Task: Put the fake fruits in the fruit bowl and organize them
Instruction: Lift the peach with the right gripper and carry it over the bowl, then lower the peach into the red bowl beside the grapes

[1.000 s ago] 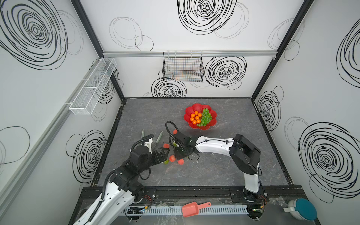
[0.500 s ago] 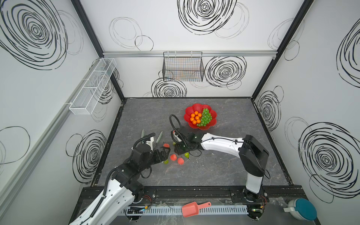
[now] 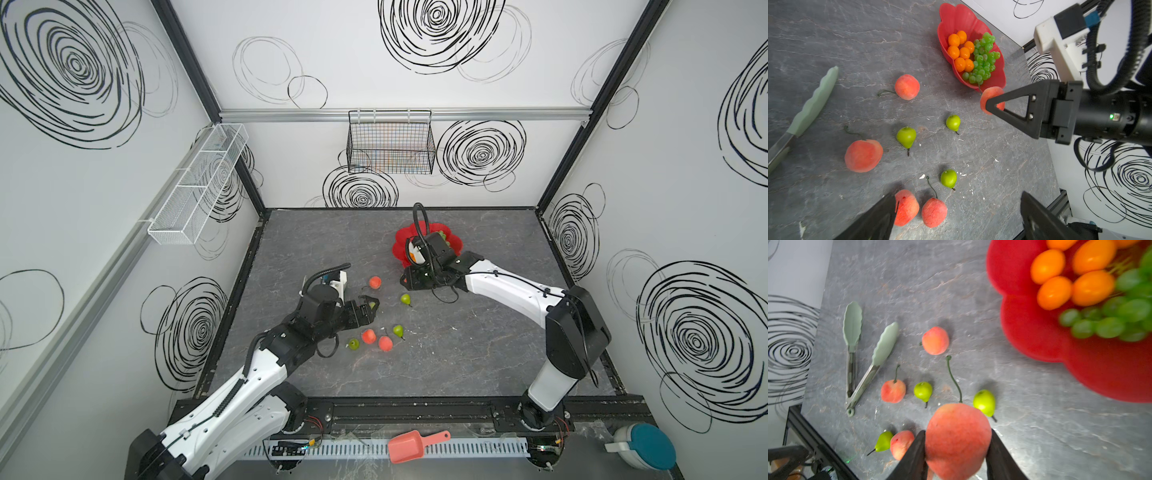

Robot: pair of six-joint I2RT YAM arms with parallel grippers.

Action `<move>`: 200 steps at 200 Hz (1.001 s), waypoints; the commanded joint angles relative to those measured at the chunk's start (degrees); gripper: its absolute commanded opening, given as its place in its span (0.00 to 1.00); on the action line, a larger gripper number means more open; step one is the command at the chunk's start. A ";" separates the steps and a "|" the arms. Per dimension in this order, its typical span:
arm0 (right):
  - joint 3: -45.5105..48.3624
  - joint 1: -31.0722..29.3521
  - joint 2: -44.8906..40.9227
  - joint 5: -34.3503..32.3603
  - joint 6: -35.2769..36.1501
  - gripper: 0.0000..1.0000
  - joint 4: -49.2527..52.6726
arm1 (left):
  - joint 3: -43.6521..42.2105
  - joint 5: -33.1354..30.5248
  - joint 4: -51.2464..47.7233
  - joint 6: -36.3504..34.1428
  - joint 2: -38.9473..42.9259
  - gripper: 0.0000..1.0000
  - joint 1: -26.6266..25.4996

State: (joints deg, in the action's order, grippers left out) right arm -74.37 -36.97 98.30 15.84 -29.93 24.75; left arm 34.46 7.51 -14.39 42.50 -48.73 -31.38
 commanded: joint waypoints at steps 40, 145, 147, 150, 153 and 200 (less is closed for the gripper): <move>-0.25 7.93 1.18 -2.30 3.33 0.43 2.95 | 4.79 1.11 11.28 -1.54 -9.57 0.96 -1.76; -7.97 12.60 9.29 -13.41 7.98 0.43 10.22 | 10.23 2.27 14.18 -2.44 -18.90 0.96 -4.08; -8.09 12.73 9.39 -13.52 8.03 0.43 10.25 | 10.31 2.32 14.27 -2.43 -19.00 0.96 -4.12; -8.28 12.87 9.61 -13.68 8.06 0.43 10.23 | 10.49 2.33 14.24 -2.50 -19.25 0.96 -4.17; -8.37 13.01 9.72 -13.91 8.19 0.43 10.29 | 10.68 2.32 14.30 -2.51 -19.51 0.96 -4.31; -11.97 15.29 13.32 -15.63 9.24 0.43 11.13 | 12.81 2.33 14.26 -2.95 -22.19 0.96 -5.67</move>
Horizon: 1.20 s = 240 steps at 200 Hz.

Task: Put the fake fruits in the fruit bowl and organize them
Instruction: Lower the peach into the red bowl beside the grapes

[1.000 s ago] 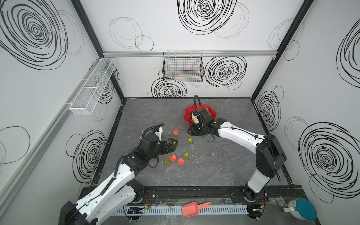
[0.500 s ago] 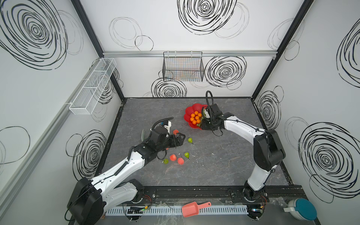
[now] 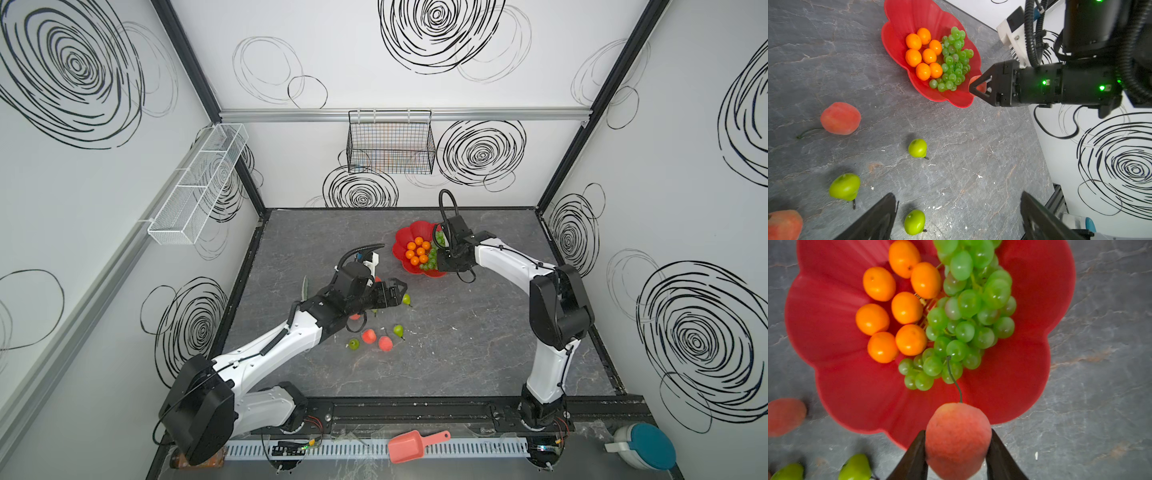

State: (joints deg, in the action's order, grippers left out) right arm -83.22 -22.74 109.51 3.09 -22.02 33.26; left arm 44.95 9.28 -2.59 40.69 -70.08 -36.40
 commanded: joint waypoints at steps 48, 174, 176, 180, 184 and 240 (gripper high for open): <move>-7.49 2.80 5.95 -4.99 1.99 0.44 3.97 | 2.27 0.30 2.59 -1.22 -1.31 0.96 -1.39; -11.74 3.97 7.03 -4.85 2.19 0.55 5.94 | 1.90 0.24 2.29 -1.30 -0.86 0.96 -1.49; -11.82 3.94 6.90 -4.85 2.23 0.55 5.94 | 1.94 0.22 2.21 -1.31 -0.78 0.96 -1.44; -11.85 3.97 6.61 -4.85 2.18 0.55 6.03 | 1.98 0.09 1.96 -1.39 -0.61 0.96 -1.44; -11.96 3.91 6.30 -4.85 2.19 0.56 6.16 | 2.06 -0.04 1.74 -1.48 -0.38 0.96 -1.39; -10.47 -0.19 -1.04 -6.70 2.35 0.58 7.09 | 0.78 -2.67 -5.29 -3.13 7.04 0.96 -1.13</move>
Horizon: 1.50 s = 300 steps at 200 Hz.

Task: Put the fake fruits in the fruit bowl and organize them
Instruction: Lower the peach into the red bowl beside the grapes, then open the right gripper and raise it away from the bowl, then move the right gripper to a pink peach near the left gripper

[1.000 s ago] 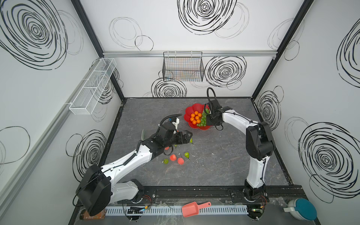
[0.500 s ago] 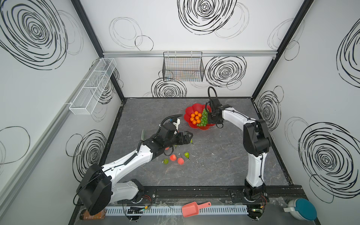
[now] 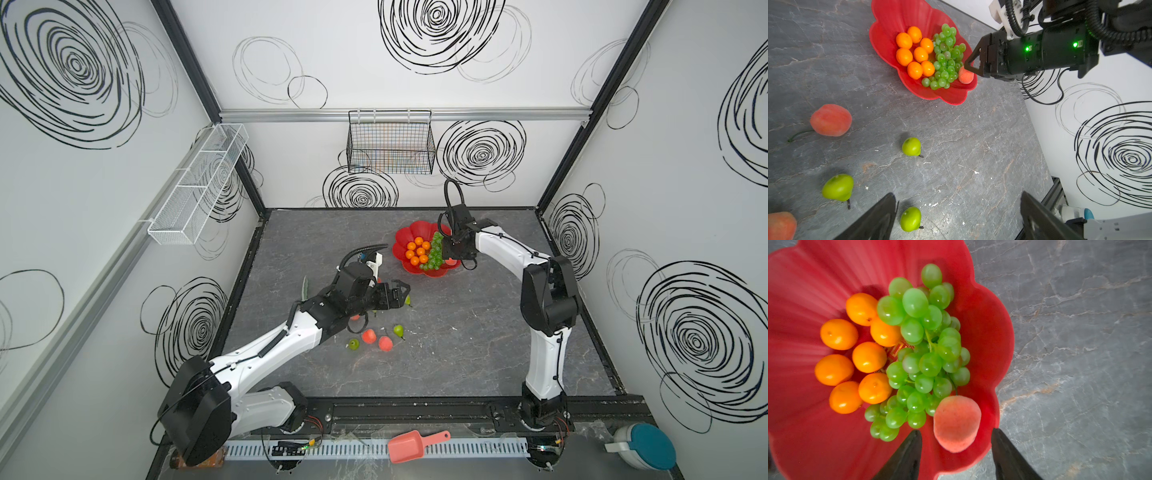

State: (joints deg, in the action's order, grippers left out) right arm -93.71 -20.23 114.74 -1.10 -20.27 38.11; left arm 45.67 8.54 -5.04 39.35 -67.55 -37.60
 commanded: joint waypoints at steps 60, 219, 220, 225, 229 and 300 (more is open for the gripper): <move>6.83 -14.22 -13.96 -3.44 -1.56 0.57 2.50 | -4.01 -5.41 -14.47 -1.33 17.06 0.96 2.16; 13.84 -39.40 -9.67 5.73 -14.83 0.56 -2.96 | -10.45 -9.67 -33.19 12.02 34.51 0.96 0.78; 13.87 -39.42 -9.60 5.79 -14.90 0.56 -3.05 | -10.48 -9.67 -33.19 12.13 34.64 0.96 0.78; 13.95 -39.53 -9.31 6.06 -15.05 0.56 -3.18 | -10.82 -9.71 -33.20 12.57 35.18 0.96 0.78; 14.09 -39.68 -9.15 6.25 -15.19 0.56 -3.44 | -11.09 -9.76 -33.15 12.86 35.55 0.96 0.78; 14.98 -40.90 -6.08 8.61 -15.23 0.58 -3.56 | -14.27 -8.78 -31.35 15.27 37.02 0.96 1.81</move>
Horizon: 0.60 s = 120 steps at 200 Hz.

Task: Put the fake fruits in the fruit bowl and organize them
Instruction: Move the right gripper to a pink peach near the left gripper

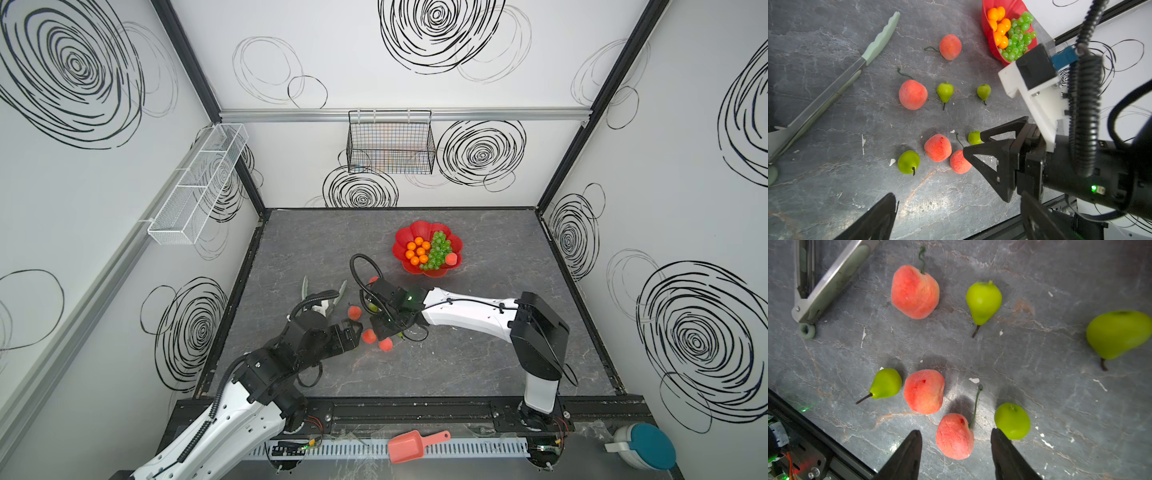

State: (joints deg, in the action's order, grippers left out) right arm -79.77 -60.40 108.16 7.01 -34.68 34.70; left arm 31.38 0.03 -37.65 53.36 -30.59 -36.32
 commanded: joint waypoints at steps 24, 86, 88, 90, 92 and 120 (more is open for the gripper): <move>1.54 -1.03 0.56 1.38 -0.90 0.58 -0.35 | 0.10 -0.64 0.87 1.03 0.13 0.96 0.80; 1.28 -1.52 2.36 1.96 -0.80 0.59 0.47 | 0.11 -0.35 0.39 0.77 0.69 0.96 1.51; 1.28 -1.54 2.43 1.92 -0.82 0.59 0.46 | 0.18 -0.35 0.39 0.78 0.66 0.96 1.51; 1.32 -1.56 2.52 1.84 -0.87 0.59 0.57 | 0.16 -0.31 0.38 0.78 0.69 0.96 1.51; 1.29 -1.56 2.61 1.75 -0.89 0.59 0.62 | 0.19 -0.30 0.34 0.78 0.70 0.96 1.51; 1.05 -1.66 3.63 0.82 -1.10 0.59 1.37 | 0.43 -0.16 0.38 0.51 0.57 0.96 1.69</move>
State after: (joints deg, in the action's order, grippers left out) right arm -78.87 -61.54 110.30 9.02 -34.81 34.46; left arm 31.29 0.01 -37.65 53.63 -30.26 -35.07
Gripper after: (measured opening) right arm 0.593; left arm 0.960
